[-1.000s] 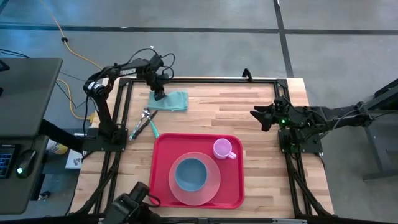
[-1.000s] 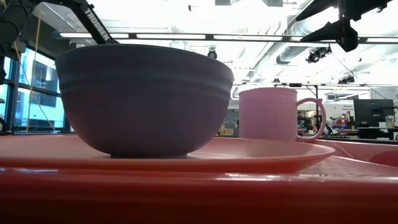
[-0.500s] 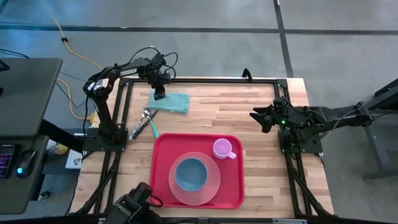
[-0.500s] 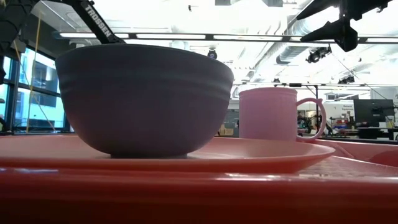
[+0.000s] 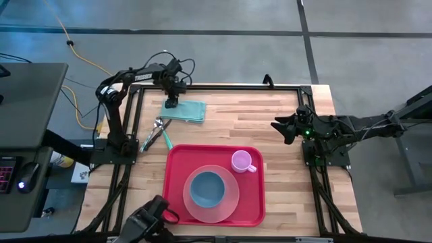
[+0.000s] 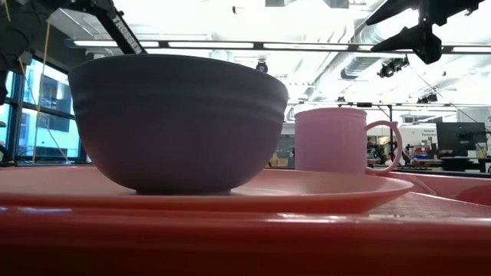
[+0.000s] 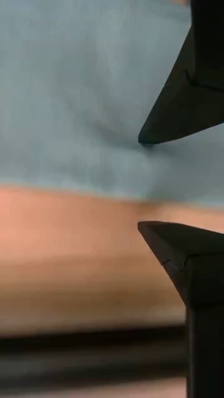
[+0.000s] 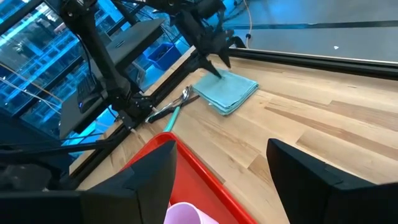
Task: Set up tray
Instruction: Put the light blue table napkin on the red serving tray to the left side of the pink plate
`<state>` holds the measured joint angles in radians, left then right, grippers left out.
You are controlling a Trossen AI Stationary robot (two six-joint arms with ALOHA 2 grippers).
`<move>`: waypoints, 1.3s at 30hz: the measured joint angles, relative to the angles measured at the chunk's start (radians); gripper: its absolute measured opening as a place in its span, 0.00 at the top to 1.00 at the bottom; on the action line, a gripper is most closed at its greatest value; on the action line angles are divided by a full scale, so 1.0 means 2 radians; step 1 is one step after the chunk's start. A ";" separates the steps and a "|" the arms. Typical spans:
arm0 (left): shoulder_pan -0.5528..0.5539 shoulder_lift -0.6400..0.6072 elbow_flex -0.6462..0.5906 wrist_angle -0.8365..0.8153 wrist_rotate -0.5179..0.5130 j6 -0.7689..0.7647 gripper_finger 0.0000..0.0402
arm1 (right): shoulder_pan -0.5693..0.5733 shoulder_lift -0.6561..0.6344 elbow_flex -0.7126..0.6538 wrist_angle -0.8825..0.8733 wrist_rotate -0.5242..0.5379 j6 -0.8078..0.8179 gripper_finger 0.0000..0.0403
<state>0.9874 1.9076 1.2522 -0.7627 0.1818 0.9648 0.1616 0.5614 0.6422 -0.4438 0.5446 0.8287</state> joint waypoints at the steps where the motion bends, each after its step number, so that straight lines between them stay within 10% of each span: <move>1: 0.000 0.006 0.000 -0.004 0.009 0.000 0.38 | 0.000 0.000 0.000 0.000 0.001 0.000 0.42; 17: 0.001 0.057 0.005 -0.015 0.025 -0.003 0.40 | 0.000 0.000 0.000 0.000 0.003 0.003 0.42; 27: 0.002 0.059 0.005 -0.015 0.050 -0.006 0.93 | 0.000 0.000 0.000 0.000 0.002 0.004 0.42; 39: -0.001 0.035 0.041 -0.052 0.061 -0.025 0.95 | 0.000 0.000 0.000 0.000 0.002 0.002 0.42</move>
<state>0.9862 1.9778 1.3345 -0.8665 0.3046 0.9150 0.1616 0.5615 0.6422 -0.4431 0.5488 0.8322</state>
